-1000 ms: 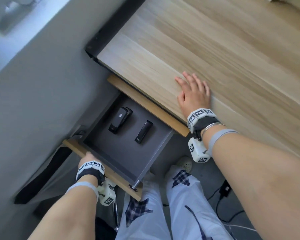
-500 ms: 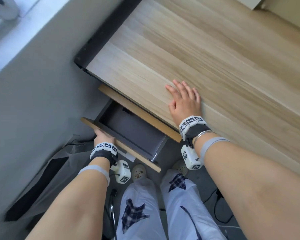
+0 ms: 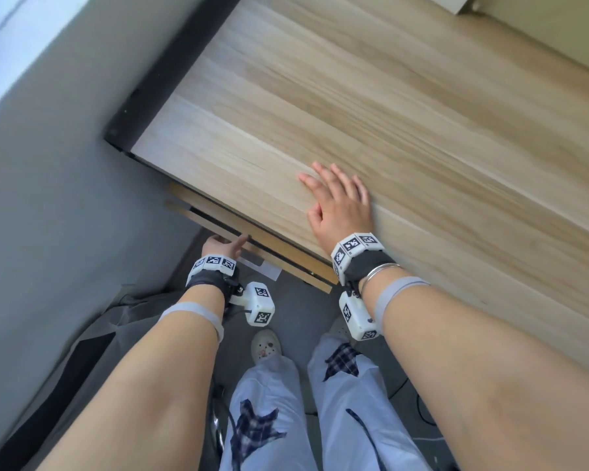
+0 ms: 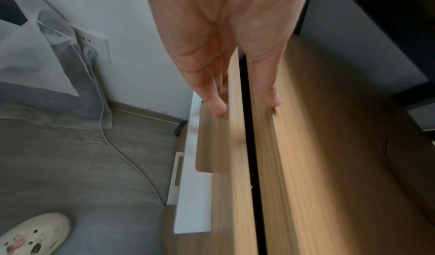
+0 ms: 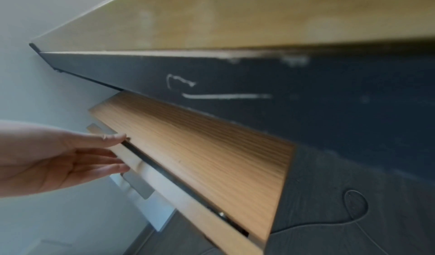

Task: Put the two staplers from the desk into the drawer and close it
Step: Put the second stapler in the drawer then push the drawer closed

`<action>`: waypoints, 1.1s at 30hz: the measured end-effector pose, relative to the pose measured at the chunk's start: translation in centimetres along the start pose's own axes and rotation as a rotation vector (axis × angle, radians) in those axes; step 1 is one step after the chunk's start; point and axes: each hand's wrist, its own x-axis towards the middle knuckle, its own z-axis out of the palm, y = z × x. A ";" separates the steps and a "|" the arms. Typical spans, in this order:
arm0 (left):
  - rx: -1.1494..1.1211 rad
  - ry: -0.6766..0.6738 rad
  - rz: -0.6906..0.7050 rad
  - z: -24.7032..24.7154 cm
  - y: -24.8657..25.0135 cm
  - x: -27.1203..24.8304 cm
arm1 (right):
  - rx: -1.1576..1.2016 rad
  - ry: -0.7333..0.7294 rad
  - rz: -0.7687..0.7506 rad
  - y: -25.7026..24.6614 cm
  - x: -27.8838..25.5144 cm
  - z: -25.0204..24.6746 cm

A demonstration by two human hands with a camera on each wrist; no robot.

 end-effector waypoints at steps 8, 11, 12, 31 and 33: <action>0.031 -0.064 0.009 1.7 0.6 1.3 | -0.002 0.043 0.003 -0.1 0.1 0.4; 0.043 -0.082 -0.001 1.7 0.5 1.6 | 0.011 0.050 0.004 -0.1 0.1 0.4; 0.058 -0.092 0.004 1.6 0.7 1.5 | 0.010 0.053 0.004 -0.1 0.1 0.4; 0.513 -0.210 0.150 -1.2 2.9 -2.1 | 0.040 -0.065 0.010 -0.2 -0.2 -0.7; 0.518 -0.224 0.218 -2.4 3.4 -2.7 | 0.042 -0.121 0.002 0.0 0.0 -1.4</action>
